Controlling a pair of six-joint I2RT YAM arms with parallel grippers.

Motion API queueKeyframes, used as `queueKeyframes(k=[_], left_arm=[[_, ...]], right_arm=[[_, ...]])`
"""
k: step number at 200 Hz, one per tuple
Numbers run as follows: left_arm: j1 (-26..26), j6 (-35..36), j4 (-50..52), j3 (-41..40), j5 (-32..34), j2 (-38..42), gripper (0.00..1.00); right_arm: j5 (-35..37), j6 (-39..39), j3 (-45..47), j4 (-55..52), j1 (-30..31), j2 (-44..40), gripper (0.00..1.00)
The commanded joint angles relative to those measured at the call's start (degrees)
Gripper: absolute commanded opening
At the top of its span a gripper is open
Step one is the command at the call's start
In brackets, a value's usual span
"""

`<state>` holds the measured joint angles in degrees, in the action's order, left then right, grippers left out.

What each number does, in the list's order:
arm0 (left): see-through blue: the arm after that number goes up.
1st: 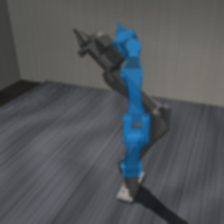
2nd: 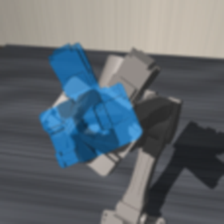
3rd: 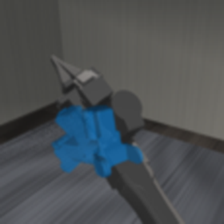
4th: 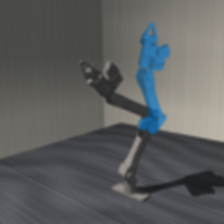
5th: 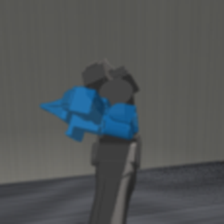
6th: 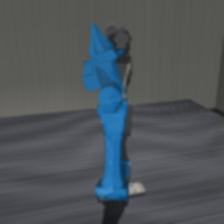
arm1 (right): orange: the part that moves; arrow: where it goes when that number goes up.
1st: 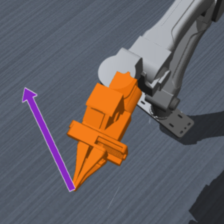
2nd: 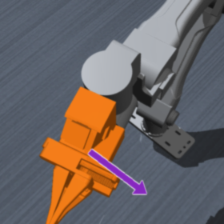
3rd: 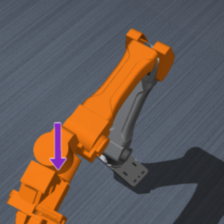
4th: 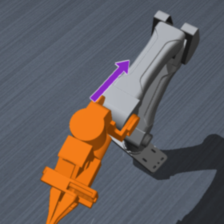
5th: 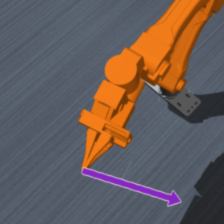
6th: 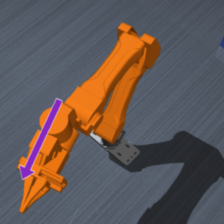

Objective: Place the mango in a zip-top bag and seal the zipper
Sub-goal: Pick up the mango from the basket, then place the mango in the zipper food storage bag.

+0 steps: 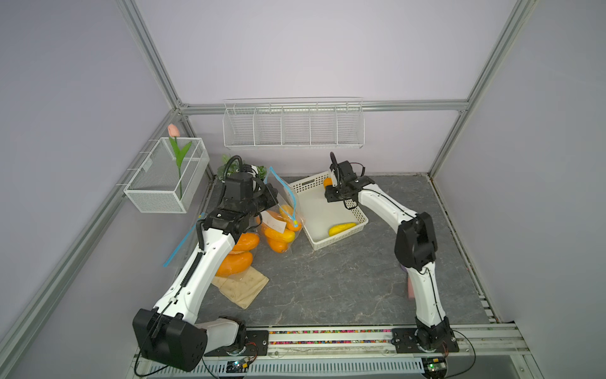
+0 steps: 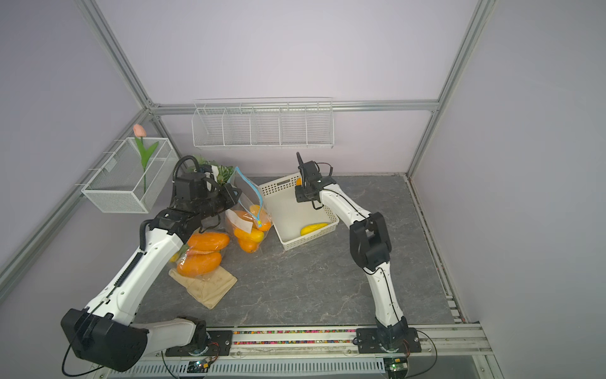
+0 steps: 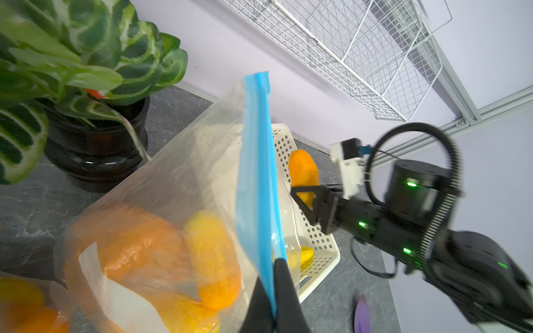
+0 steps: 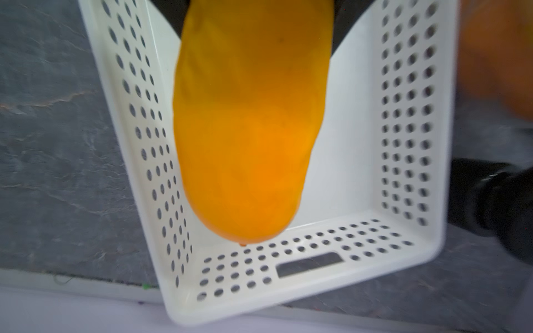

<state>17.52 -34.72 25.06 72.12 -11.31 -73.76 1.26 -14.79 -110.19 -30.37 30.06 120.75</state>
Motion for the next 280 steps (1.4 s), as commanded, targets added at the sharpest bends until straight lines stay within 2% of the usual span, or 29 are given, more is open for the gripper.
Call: queueKeyframes(k=[1,27,69,122,141,190,220,248,280], left_arm=[[0.07,-1.38,-2.88,1.09,-2.24,-1.25,0.0],[0.12,-1.67,-3.32,2.18,-2.97,-2.27,0.0],[0.14,-0.22,-1.79,3.5,-2.3,-4.57,0.0],[0.06,-1.35,-2.43,2.26,-2.81,-4.83,0.0],[0.11,-1.82,-2.82,1.54,-2.75,-4.56,0.0],[0.08,-2.02,-2.9,1.1,-2.87,-3.36,0.0],[0.08,-2.24,-3.19,0.61,-3.8,-2.45,0.0],[0.13,-1.96,-3.74,-0.95,-4.1,-0.31,0.0],[0.1,-0.32,-3.28,-1.9,-4.78,1.56,0.0]], right_arm=[[-9.27,1.89,8.31,9.39,0.22,-9.71,0.26],[-17.2,2.83,16.86,14.31,0.58,-18.68,0.23],[-23.68,7.06,25.23,17.81,2.67,-29.51,0.21],[-32.41,8.62,26.48,16.69,4.0,-30.38,0.21],[-34.37,10.54,24.46,13.7,4.82,-28.95,0.21],[-33.5,12.17,19.07,7.97,6.4,-23.28,0.22],[-30.98,12.72,7.8,-0.92,8.98,-15.41,0.23],[-26.68,9.46,-3.84,-9.36,9.81,-7.14,0.23],[-25.22,8.37,-14.58,-18.79,10.97,0.26,0.25]])
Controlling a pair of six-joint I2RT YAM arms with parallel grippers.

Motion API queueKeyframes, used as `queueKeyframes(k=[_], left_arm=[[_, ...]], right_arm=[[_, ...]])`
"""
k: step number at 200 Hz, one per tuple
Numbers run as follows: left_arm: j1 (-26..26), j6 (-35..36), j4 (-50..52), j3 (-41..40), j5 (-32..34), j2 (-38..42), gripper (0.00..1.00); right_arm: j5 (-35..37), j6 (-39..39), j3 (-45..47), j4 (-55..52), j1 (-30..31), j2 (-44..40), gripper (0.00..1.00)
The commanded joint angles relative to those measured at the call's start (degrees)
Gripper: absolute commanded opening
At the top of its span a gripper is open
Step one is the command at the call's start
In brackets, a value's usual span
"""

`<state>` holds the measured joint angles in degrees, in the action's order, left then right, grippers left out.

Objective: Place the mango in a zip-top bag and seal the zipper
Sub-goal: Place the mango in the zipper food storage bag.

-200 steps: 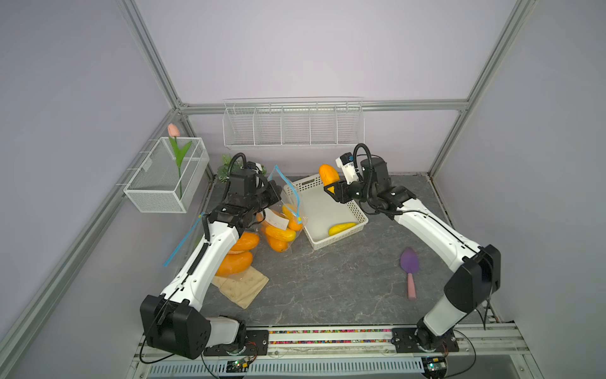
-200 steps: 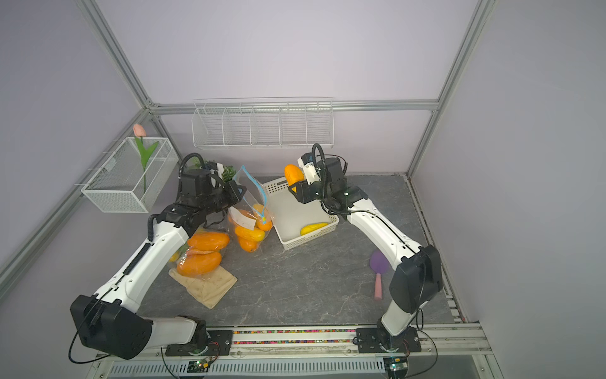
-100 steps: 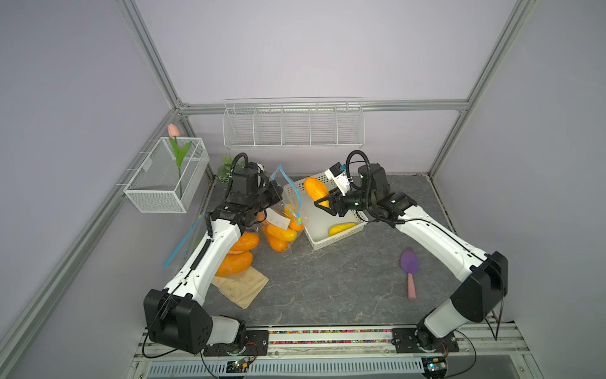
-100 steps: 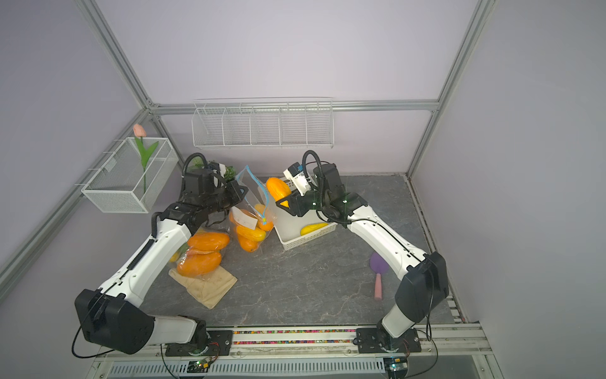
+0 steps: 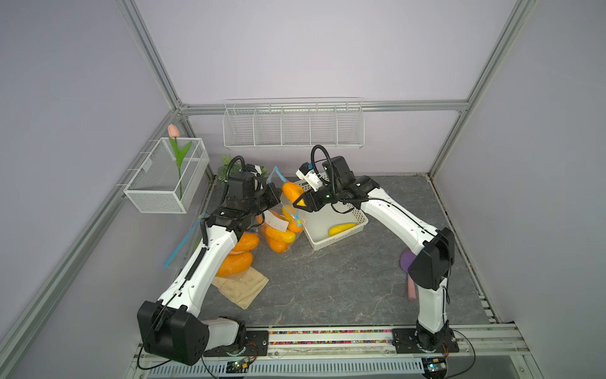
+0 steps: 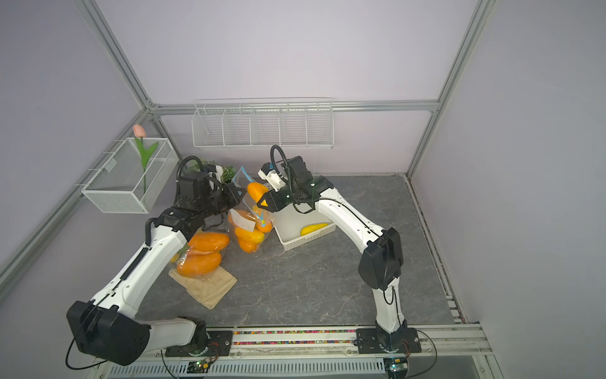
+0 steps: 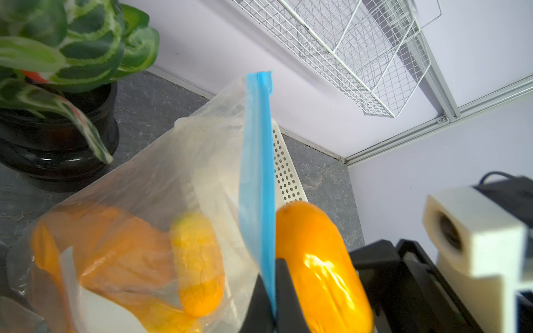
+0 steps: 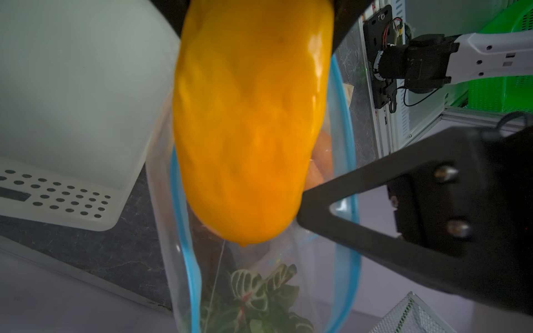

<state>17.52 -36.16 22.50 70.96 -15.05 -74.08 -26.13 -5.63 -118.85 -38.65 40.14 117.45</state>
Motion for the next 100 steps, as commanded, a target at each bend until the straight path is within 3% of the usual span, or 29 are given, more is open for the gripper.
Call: queueKeyframes(k=[1,33,67,82,100], left_arm=[[0.08,1.15,-0.71,-0.74,-1.04,1.86,0.0],[0.23,2.7,0.21,-1.54,-2.9,3.23,0.0],[0.51,4.49,2.32,-3.2,-3.85,4.93,0.0],[0.69,4.81,3.02,-4.28,-4.27,5.7,0.0],[0.65,5.44,3.94,-5.4,-3.54,6.89,0.0]], right_arm=[[2.24,-0.79,-6.2,-10.76,0.94,3.83,0.25],[2.03,-2.27,-14.24,-18.53,1.56,8.98,0.29],[3.79,-6.86,-19.26,-18.44,1.61,11.33,0.39],[3.74,-8.33,-23.34,-19.15,1.63,13.29,0.55],[3.82,-9.11,-27.29,-20.02,1.66,15.44,0.62]])
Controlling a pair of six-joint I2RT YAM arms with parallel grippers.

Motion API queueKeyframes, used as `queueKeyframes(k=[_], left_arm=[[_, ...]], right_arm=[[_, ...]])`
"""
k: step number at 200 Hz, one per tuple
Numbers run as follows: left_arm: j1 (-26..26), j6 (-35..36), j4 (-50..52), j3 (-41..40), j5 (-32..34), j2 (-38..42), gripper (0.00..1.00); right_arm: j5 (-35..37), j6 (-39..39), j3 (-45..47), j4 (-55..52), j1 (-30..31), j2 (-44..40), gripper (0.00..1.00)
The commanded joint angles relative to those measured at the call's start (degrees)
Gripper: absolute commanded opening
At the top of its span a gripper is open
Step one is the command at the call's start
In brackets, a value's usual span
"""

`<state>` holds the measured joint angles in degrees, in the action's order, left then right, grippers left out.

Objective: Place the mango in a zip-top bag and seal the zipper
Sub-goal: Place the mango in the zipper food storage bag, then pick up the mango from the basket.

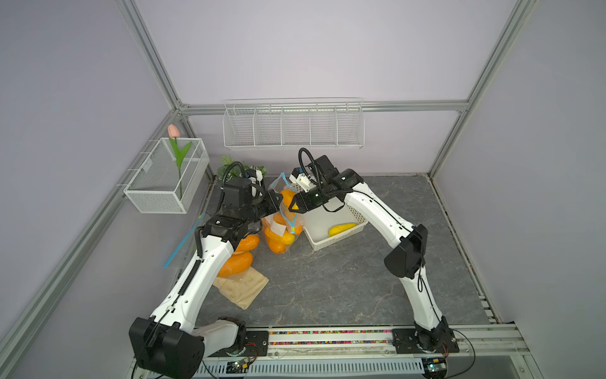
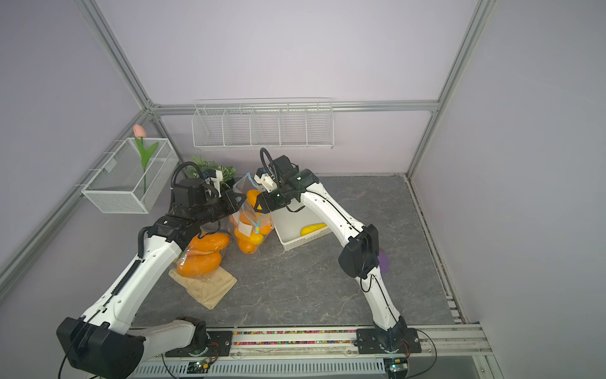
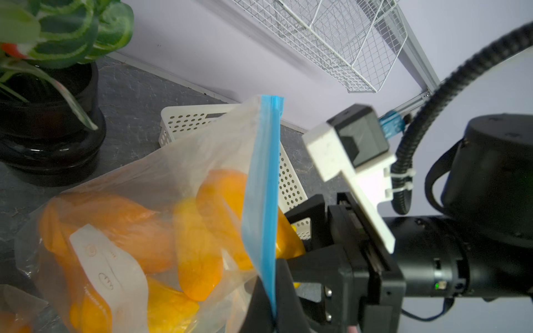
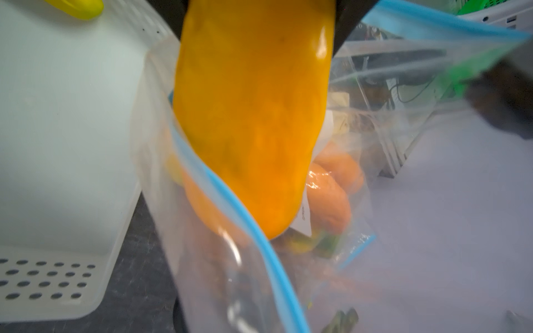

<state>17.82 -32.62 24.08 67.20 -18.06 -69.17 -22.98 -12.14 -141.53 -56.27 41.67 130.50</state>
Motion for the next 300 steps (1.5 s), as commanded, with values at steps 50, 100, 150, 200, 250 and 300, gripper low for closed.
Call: queueKeyframes(k=[50,100,150,200,250,300], left_arm=[[0.33,2.3,3.54,-1.07,1.14,3.16,0.0],[0.33,2.65,4.58,-0.89,3.95,3.21,0.0],[0.3,3.46,4.07,-0.52,4.02,3.09,0.0],[0.31,3.83,3.9,-0.47,4.31,2.77,0.0],[0.35,4.45,4.65,-0.72,4.88,3.16,0.0],[0.3,5.02,5.65,-0.97,6.49,4.14,0.0]], right_arm=[[0.29,-1.84,-4.73,-1.82,0.08,0.49,0.79],[4.8,-2.94,19.13,10.55,-1.59,-18.74,0.82],[13.27,-7.59,48.41,20.56,-10.32,-32.49,0.93],[22.76,1.03,43.85,6.98,-11.12,-23.54,0.92],[24.82,22.09,33.33,-4.33,-11.13,-10.18,0.95],[19.07,32.85,27.02,-10.51,-11.51,-3.13,0.98]])
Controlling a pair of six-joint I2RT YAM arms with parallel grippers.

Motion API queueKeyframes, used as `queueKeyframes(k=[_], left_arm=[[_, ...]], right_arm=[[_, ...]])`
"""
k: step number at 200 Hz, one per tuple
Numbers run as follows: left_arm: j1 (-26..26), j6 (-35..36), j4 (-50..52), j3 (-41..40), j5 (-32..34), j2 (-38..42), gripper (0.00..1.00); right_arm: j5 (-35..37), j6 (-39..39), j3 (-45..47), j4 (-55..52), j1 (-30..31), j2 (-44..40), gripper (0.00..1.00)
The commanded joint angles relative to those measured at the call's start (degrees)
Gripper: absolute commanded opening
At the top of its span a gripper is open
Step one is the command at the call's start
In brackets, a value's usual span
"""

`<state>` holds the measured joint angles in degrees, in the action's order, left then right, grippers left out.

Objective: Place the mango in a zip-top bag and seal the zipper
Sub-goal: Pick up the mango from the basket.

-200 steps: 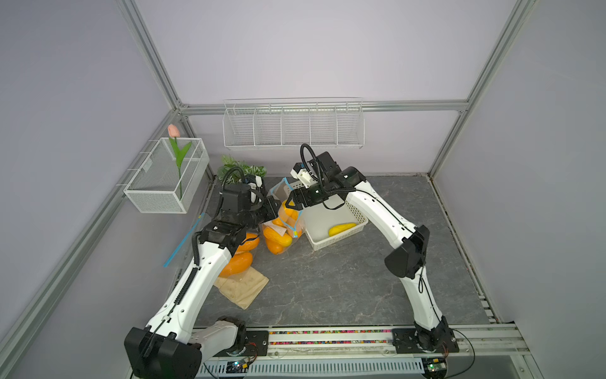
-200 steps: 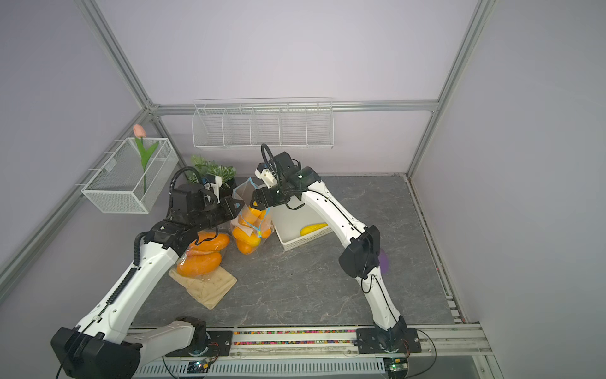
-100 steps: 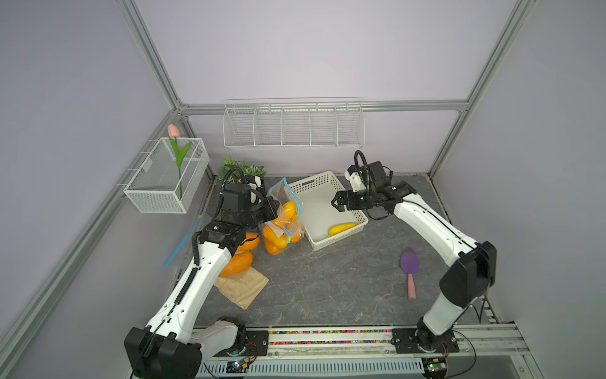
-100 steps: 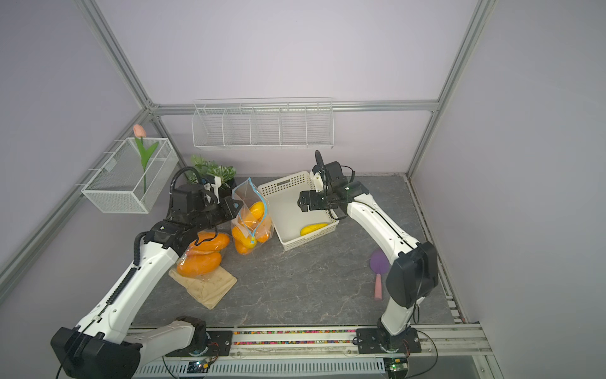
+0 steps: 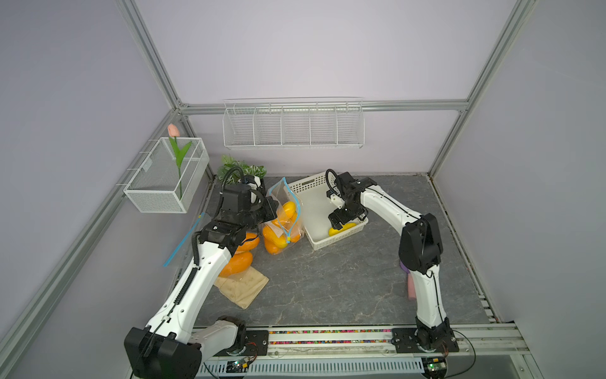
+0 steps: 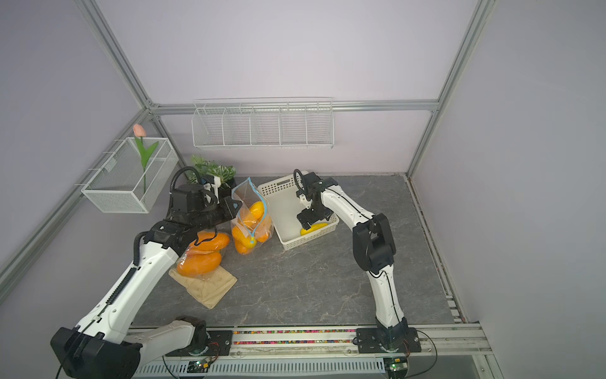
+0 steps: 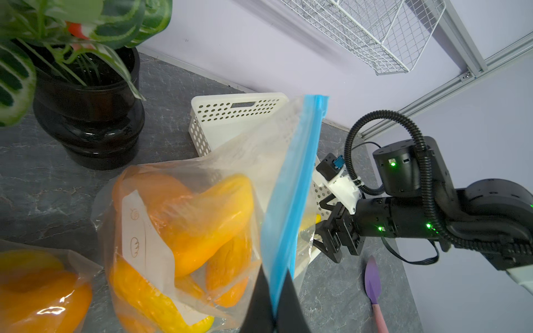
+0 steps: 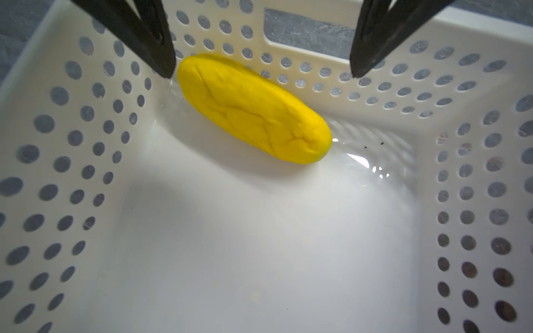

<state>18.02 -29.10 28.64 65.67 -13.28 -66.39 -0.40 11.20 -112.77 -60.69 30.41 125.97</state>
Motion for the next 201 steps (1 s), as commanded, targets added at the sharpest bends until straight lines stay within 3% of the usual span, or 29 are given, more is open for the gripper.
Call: queueKeyframes(k=[1,96,121,141,177,201], left_arm=[[0.14,1.5,1.07,0.58,1.78,1.36,0.0],[0.13,1.98,1.93,1.21,2.85,1.17,0.0],[0.15,2.09,2.32,1.29,3.52,1.39,0.0],[0.1,2.15,2.38,1.53,3.52,1.38,0.0],[0.07,2.03,2.4,2.09,3.28,1.01,0.0],[0.0,1.86,2.38,2.48,3.26,0.78,0.0]], right_arm=[[-3.4,9.65,-1.75,-6.11,-0.26,1.52,0.98],[6.29,15.08,-7.98,-5.48,-1.08,9.43,0.98],[6.08,14.53,-9.61,-3.67,-1.81,10.94,0.99],[5.82,13.92,-10.18,-2.29,-2.0,11.65,0.9],[3.92,10.58,-10.5,0.1,-2.48,10.89,0.6],[2.91,7.65,-10.52,2.31,-2.49,8.97,0.46]])
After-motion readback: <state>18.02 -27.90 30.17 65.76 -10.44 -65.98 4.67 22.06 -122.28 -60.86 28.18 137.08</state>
